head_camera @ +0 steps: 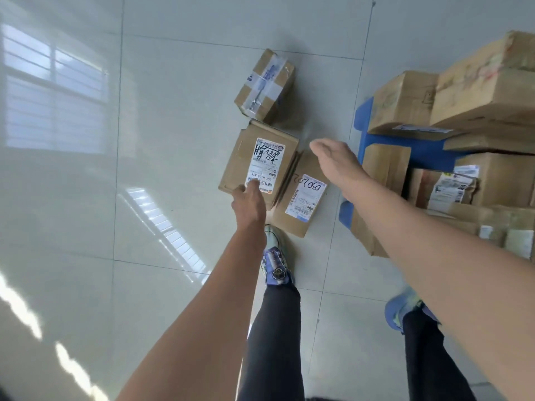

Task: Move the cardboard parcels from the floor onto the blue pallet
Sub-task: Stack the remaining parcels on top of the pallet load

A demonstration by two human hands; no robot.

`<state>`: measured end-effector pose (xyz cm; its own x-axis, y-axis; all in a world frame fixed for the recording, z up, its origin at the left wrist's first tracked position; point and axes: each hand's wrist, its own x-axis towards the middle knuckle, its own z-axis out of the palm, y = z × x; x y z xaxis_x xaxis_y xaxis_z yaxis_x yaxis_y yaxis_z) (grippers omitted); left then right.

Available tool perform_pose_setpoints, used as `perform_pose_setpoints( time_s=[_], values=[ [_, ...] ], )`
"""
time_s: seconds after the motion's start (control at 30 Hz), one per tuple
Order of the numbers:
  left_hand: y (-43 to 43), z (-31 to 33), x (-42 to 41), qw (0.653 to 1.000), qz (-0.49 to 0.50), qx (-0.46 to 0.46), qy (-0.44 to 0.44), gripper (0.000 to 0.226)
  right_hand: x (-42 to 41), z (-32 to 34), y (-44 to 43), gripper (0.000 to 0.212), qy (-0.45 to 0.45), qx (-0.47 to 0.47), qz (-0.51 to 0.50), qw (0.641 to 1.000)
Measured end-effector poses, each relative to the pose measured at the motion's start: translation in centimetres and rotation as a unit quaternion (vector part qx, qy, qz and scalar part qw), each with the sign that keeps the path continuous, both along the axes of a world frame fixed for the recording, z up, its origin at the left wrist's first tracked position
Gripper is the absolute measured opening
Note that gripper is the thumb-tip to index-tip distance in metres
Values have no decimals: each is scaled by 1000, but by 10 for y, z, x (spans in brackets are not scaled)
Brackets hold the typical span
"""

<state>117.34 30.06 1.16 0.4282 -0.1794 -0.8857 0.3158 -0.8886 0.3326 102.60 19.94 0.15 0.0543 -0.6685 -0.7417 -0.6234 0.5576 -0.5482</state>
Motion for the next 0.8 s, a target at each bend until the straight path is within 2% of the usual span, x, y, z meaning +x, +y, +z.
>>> perform_pose_setpoints(
  time_s=[0.2, 0.3, 0.4, 0.53, 0.6, 0.63, 0.73, 0.8],
  values=[
    [-1, -52, 27, 996, 62, 58, 3, 66, 48, -44, -26, 45, 7, 4, 105, 994],
    [-3, -66, 34, 995, 90, 49, 9, 66, 60, -60, -32, 45, 16, 8, 100, 995],
    [-8, -78, 45, 996, 84, 16, -23, 72, 66, -73, -33, 34, 23, 24, 75, 997],
    [-14, -88, 65, 1000, 5, -8, -30, 41, 71, -75, -26, 21, -22, 59, -26, 998],
    [-19, -91, 73, 1000, -21, 2, -8, 27, 73, -73, -18, 52, -37, 83, -80, 993],
    [-22, -92, 77, 1000, -30, 6, 6, 30, 75, -71, -15, 65, -42, 100, -115, 987],
    [-28, -87, 77, 998, -62, -4, 12, 33, 76, -66, -1, 80, -83, 139, -214, 963],
    [-31, -75, 74, 996, -86, -19, -10, 25, 74, -55, 6, 83, -75, 123, -208, 967]
  ],
)
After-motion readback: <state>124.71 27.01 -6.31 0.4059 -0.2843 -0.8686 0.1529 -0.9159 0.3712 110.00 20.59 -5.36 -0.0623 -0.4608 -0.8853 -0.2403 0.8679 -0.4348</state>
